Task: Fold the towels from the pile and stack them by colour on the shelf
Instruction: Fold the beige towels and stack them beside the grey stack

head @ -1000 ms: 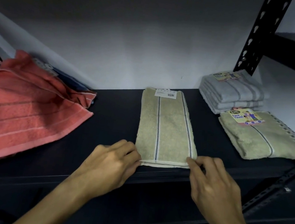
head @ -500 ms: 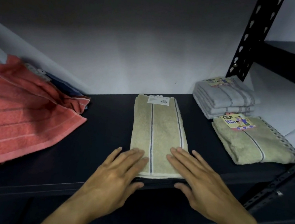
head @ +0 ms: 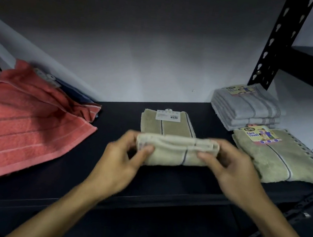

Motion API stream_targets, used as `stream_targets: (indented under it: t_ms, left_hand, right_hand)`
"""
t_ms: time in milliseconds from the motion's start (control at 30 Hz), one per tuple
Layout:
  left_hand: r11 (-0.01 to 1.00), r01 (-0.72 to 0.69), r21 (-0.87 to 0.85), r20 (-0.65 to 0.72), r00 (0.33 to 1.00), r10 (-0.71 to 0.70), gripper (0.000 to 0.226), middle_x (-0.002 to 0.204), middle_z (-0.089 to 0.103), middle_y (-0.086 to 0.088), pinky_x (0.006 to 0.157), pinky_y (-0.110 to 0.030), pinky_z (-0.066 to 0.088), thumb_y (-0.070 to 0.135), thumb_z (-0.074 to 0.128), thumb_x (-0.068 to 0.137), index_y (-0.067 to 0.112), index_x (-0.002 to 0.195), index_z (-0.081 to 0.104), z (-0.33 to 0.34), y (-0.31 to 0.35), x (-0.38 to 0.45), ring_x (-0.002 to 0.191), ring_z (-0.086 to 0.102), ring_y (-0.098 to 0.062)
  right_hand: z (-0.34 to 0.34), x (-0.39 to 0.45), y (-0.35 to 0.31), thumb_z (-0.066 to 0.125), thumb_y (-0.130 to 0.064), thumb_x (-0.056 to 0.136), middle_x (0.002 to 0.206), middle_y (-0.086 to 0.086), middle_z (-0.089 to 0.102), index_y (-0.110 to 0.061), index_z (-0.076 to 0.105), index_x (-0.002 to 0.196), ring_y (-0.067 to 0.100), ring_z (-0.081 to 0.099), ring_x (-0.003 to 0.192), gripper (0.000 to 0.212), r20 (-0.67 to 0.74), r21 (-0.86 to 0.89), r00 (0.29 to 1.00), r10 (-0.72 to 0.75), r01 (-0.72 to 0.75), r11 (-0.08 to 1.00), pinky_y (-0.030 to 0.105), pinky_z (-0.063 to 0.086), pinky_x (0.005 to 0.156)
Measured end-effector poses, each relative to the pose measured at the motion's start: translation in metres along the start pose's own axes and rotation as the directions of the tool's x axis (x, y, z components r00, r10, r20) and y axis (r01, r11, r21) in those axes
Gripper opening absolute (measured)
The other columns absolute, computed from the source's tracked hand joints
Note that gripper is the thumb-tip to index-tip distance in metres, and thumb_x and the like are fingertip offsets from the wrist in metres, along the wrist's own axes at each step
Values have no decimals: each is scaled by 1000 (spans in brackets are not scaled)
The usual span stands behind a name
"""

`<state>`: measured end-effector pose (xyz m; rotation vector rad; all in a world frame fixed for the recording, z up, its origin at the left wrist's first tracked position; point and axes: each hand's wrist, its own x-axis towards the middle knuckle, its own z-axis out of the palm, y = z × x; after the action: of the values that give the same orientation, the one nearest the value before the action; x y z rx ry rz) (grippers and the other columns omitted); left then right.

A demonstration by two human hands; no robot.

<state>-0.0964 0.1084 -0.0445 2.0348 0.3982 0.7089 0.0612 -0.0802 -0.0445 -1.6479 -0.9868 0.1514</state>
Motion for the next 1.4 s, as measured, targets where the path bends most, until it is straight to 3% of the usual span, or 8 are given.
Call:
stream_targets:
  t_ms: [233, 433, 567, 667, 800, 1067, 1233, 1400]
  left_hand:
    - [956, 233, 179, -161, 965, -205, 24, 85, 60, 11, 53, -12, 43, 45, 50, 100, 21, 100, 55, 12, -3, 110, 73, 58, -3]
    - [771, 332, 544, -203, 943, -264, 40, 97, 64, -5, 70, -35, 48, 50, 38, 101, 13, 105, 54, 31, -39, 149, 85, 62, -24]
    - [674, 385, 630, -234, 922, -308, 41, 104, 65, -7, 70, -34, 43, 46, 40, 100, 11, 107, 57, 39, -45, 155, 85, 59, -24]
    - [619, 495, 610, -259, 863, -434, 44, 103, 62, -4, 71, -33, 42, 51, 46, 95, 9, 101, 59, 38, -43, 161, 86, 60, -23]
    - [684, 548, 482, -102, 810, -578, 46, 90, 64, -1, 77, -33, 53, 51, 61, 89, 5, 89, 58, 27, -37, 175, 83, 62, -19]
    - [678, 727, -111, 158, 686, -710, 31, 93, 70, -9, 66, -27, 56, 15, 79, 83, 0, 107, 66, 10, -28, 172, 78, 66, -19]
    - [871, 443, -211, 27, 894, -448, 18, 96, 73, -7, 66, -27, 56, 23, 76, 86, 9, 93, 65, -6, -22, 159, 81, 70, -19]
    - [967, -221, 127, -55, 972, 230, 16, 94, 64, 14, 73, -22, 54, 13, 68, 91, 24, 96, 57, -24, -12, 128, 83, 63, -3]
  right_hand:
    - [28, 106, 11, 62, -26, 95, 99, -5, 70, -25, 63, 94, 8, 66, 89, 2, -77, 234, 932, 355, -330, 915, 27, 54, 83]
    - [46, 155, 50, 48, -35, 99, 102, 3, 61, -11, 57, 104, 9, 55, 80, 26, -95, -303, 894, 439, -446, 842, 22, 42, 58]
    - [55, 159, 56, 47, -44, 97, 106, 4, 61, -13, 58, 103, 23, 60, 93, 33, -144, -574, 895, 423, -423, 701, 31, 44, 73]
    - [57, 159, 51, 51, -49, 95, 120, 9, 56, -11, 57, 116, 27, 59, 104, 44, -192, -657, 876, 442, -449, 605, 33, 42, 76]
    - [50, 166, 44, 59, -46, 92, 83, 0, 57, -11, 53, 85, 21, 56, 79, 37, -149, -577, 813, 563, -534, 618, 30, 44, 68]
    - [42, 172, 45, 70, -15, 88, 88, 8, 60, -7, 55, 98, 19, 61, 82, 20, -12, -33, 721, 693, -693, 720, 32, 56, 71]
    - [28, 166, 32, 63, -18, 92, 97, -1, 64, -25, 60, 86, 10, 62, 85, 9, -105, 60, 917, 385, -380, 923, 24, 49, 66]
    - [9, 129, 18, 77, 2, 75, 117, -9, 55, -24, 62, 82, 0, 54, 108, 31, -283, -41, 925, -252, 251, 967, 17, 45, 82]
